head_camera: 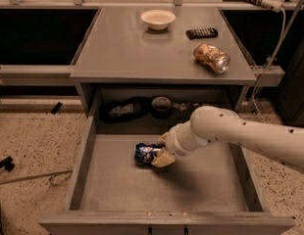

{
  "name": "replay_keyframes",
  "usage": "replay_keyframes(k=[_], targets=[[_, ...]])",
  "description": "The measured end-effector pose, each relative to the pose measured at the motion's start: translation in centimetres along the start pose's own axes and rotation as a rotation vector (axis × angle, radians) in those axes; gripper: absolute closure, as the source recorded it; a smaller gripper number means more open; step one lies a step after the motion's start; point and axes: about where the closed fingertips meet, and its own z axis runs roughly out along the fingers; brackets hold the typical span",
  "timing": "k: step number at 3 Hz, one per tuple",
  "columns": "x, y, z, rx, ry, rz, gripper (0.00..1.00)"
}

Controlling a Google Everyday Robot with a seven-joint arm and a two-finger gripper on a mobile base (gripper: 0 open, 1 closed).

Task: Place pepsi can into top drawer

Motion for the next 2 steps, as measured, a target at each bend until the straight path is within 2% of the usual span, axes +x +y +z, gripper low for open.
replay_keyframes(k=[2], targets=[[0.0,0.0,0.0,0.0,0.0,0.0,0.11]])
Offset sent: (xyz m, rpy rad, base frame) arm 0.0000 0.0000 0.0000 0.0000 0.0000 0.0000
